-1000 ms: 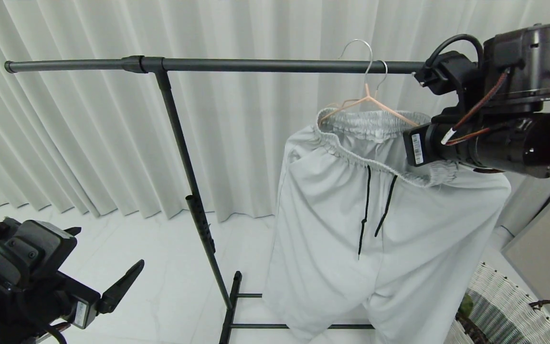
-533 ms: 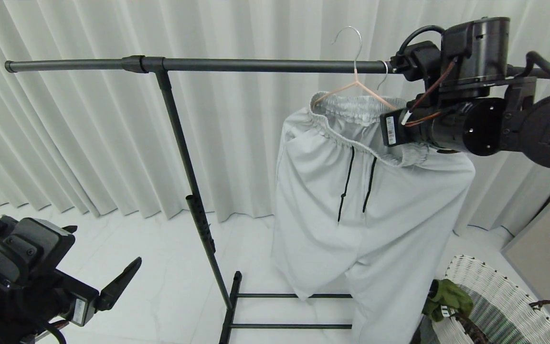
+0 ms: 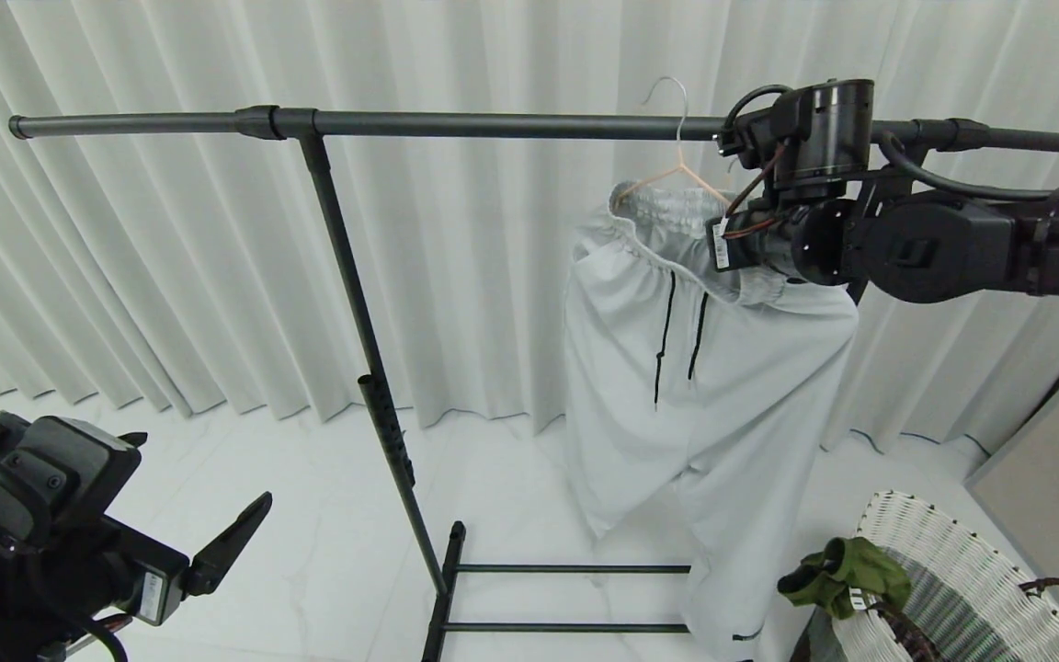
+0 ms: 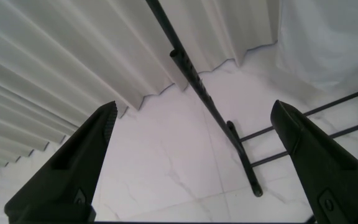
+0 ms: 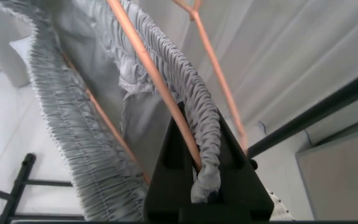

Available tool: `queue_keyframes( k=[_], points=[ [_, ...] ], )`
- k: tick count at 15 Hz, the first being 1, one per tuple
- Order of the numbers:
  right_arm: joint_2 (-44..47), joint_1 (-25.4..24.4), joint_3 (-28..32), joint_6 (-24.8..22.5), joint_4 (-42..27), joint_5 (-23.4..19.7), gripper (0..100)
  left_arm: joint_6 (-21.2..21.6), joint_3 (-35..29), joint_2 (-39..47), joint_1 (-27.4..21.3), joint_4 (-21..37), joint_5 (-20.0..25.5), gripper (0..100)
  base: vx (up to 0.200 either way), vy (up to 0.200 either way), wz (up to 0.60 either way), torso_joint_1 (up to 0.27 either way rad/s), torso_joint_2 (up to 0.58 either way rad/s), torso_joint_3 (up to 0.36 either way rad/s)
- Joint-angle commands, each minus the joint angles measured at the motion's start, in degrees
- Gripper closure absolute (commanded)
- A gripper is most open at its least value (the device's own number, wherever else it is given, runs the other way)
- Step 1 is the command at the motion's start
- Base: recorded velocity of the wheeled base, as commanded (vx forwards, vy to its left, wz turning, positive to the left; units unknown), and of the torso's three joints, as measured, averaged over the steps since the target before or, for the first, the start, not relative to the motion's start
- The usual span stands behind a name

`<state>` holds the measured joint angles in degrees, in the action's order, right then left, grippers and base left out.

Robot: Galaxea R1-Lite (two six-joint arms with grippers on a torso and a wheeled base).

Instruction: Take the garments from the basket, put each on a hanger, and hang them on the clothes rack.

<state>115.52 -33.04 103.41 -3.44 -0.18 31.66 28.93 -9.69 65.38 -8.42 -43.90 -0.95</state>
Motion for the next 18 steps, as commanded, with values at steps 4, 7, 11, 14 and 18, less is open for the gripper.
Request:
queue_keyframes(
  k=[4,7,11,14,18],
  points=[
    [2.9,0.4,0.7,-0.1,0.4,0.2,100,0.0,0.2,0.1,0.0,0.0,0.0,0,0.0,0.0,0.0,0.0,0.0,0.0],
    [2.9,0.4,0.8,-0.1,0.4,0.2,100,0.0,0.3,0.0,0.0,0.0,0.0,0,0.0,0.0,0.0,0.0,0.0,0.0],
    [3.5,-0.7,2.5,-0.1,0.4,0.1,100,-0.1,0.3,0.1,0.0,0.0,0.0,0,0.0,0.0,0.0,0.0,0.0,0.0],
    [5.6,-1.7,4.3,-0.1,0.4,0.1,100,-0.1,0.3,-0.2,0.0,0.0,0.0,0,0.0,0.0,0.0,0.0,0.0,0.0],
    [7.4,-2.0,5.7,0.0,0.4,0.1,100,-0.2,0.4,-0.5,0.0,0.0,-0.8,0,0.0,0.0,0.0,0.0,0.0,0.0]
  ],
)
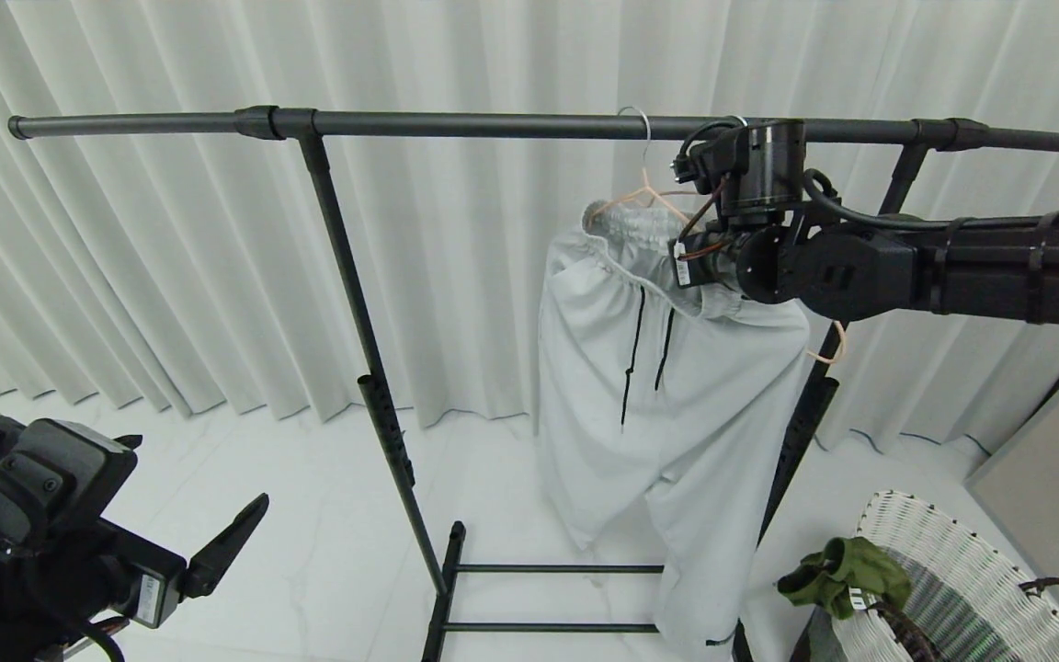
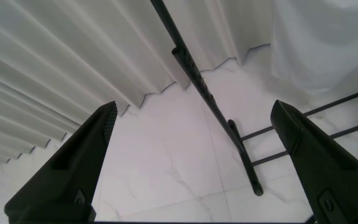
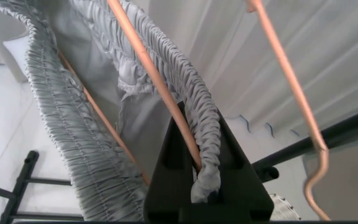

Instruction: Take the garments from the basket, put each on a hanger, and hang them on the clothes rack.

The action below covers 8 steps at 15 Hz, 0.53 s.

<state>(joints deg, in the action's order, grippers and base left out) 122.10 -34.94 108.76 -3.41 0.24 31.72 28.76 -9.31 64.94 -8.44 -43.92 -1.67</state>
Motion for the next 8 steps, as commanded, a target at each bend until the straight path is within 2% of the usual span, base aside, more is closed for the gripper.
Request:
queue_keyframes(
  k=[1,2,3,8],
  points=[
    [0.9,-0.2,0.4,0.0,0.0,0.0,100,0.0,0.0,-0.1,0.0,0.0,-0.1,0,0.0,0.0,0.0,0.0,0.0,0.0],
    [0.9,-0.4,0.4,0.2,0.0,0.0,100,0.0,0.0,-0.1,0.0,0.0,-0.1,0,0.0,0.0,0.0,0.0,0.0,0.0],
    [0.9,-0.5,0.4,0.3,0.1,0.0,0,0.0,-0.1,-0.1,0.0,0.0,-0.1,0,0.0,0.0,0.0,0.0,0.0,0.0],
    [-4.8,-2.6,-1.3,3.7,-2.0,0.1,0,-0.1,-0.1,0.0,0.0,0.0,-0.1,0,0.0,0.0,0.0,0.0,0.0,0.0]
  ],
)
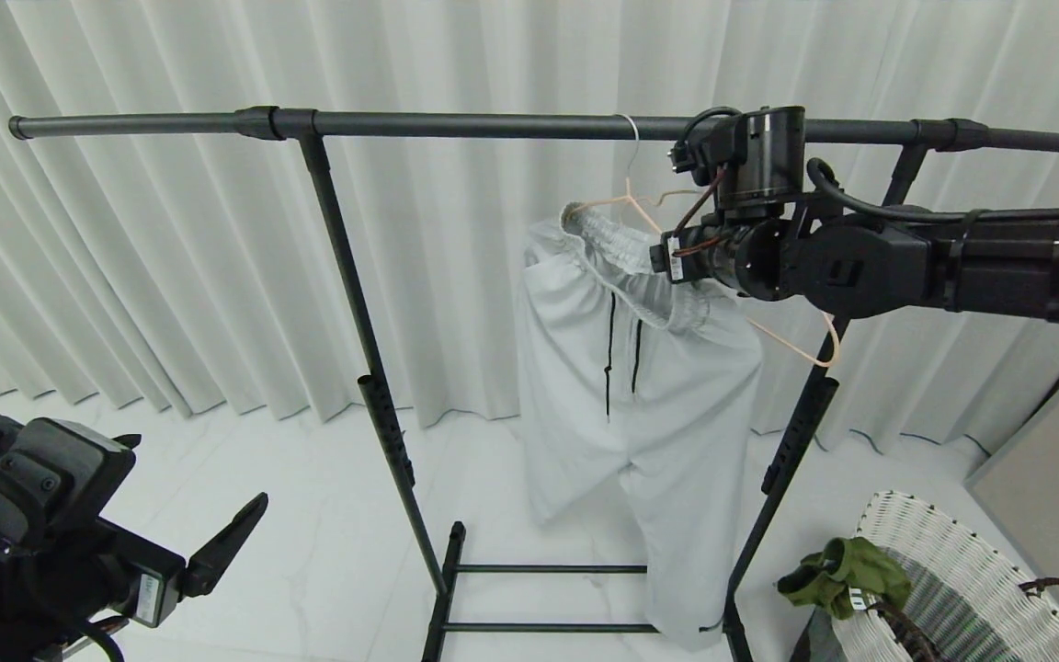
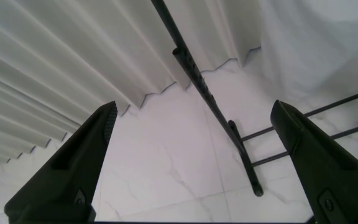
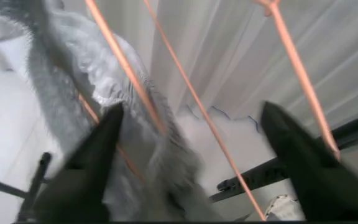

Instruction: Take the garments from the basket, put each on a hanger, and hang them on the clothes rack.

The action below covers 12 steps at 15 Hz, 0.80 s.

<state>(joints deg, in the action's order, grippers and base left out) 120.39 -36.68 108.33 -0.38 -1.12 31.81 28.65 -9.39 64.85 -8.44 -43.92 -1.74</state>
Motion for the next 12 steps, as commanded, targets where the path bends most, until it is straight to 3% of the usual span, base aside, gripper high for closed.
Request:
queue_keyframes(
  k=[1,3,7,10,12],
  points=[
    [-5.7,-1.8,-2.2,1.5,-1.7,0.0,0,0.0,0.0,0.2,0.1,0.0,0.0,0,0.0,0.0,0.0,0.0,0.0,0.0],
    [-10.3,-3.0,-5.8,2.2,-2.8,-0.1,0,0.0,0.1,0.2,0.2,0.0,0.0,0,0.0,0.0,0.0,0.0,0.0,0.0],
    [-23.4,-3.8,-19.5,2.4,-3.0,-0.4,0,-0.2,0.0,0.6,2.3,0.0,0.0,0,0.0,0.0,0.0,0.0,0.0,0.0],
    [-32.9,-0.4,-30.5,1.2,-6.7,-0.6,0,-1.6,0.0,0.5,3.8,0.0,0.0,0,0.0,0.0,0.0,0.0,0.0,0.0],
    [-41.0,4.9,-37.6,-1.6,-12.0,-0.5,0,-1.6,-0.1,0.6,5.1,0.0,0.0,0,0.0,0.0,0.0,0.0,0.0,0.0]
  ],
)
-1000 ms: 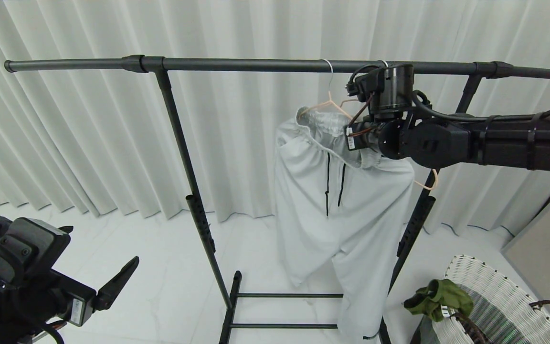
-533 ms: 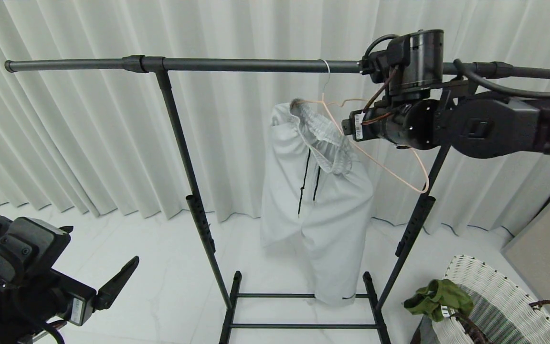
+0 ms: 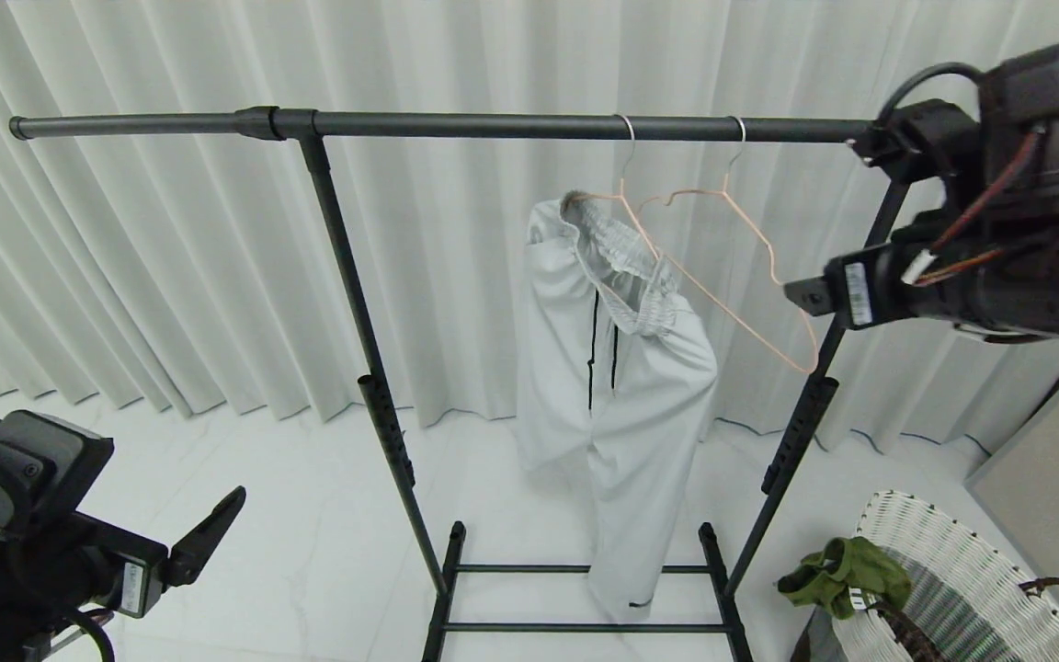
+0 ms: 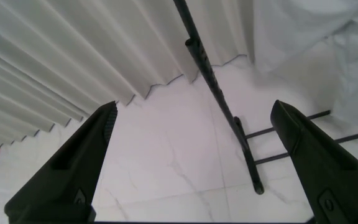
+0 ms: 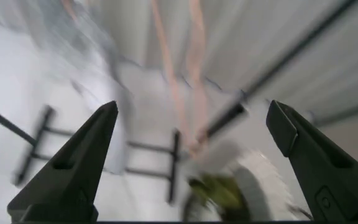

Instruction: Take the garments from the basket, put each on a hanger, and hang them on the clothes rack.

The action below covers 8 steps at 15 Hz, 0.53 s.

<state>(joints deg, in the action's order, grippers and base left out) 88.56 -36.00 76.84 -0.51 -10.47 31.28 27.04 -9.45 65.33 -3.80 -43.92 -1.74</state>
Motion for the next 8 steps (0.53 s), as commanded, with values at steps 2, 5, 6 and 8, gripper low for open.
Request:
queue_keyframes(
  k=[2,5,6,8],
  points=[
    [-13.9,10.0,-11.1,-5.2,-2.6,-0.1,0,0.0,-0.1,0.1,1.1,0.0,0.0,0,0.0,0.0,0.0,0.0,0.0,0.0],
    [-20.4,19.7,-19.0,-8.1,-2.5,-2.4,0,-0.1,-0.2,0.2,2.2,0.0,-0.1,0,0.0,0.0,0.0,0.0,0.0,0.0],
    [-22.2,22.2,-21.3,-9.3,-2.4,-3.9,0,-0.1,-0.2,0.2,2.7,0.0,-0.1,0,0.0,0.0,0.0,0.0,0.0,0.0],
    [-24.7,25.5,-24.1,-11.4,-2.4,-5.9,0,0.0,-0.4,0.1,3.5,0.0,-0.1,0,0.0,0.0,0.0,0.0,0.0,0.0]
  ],
)
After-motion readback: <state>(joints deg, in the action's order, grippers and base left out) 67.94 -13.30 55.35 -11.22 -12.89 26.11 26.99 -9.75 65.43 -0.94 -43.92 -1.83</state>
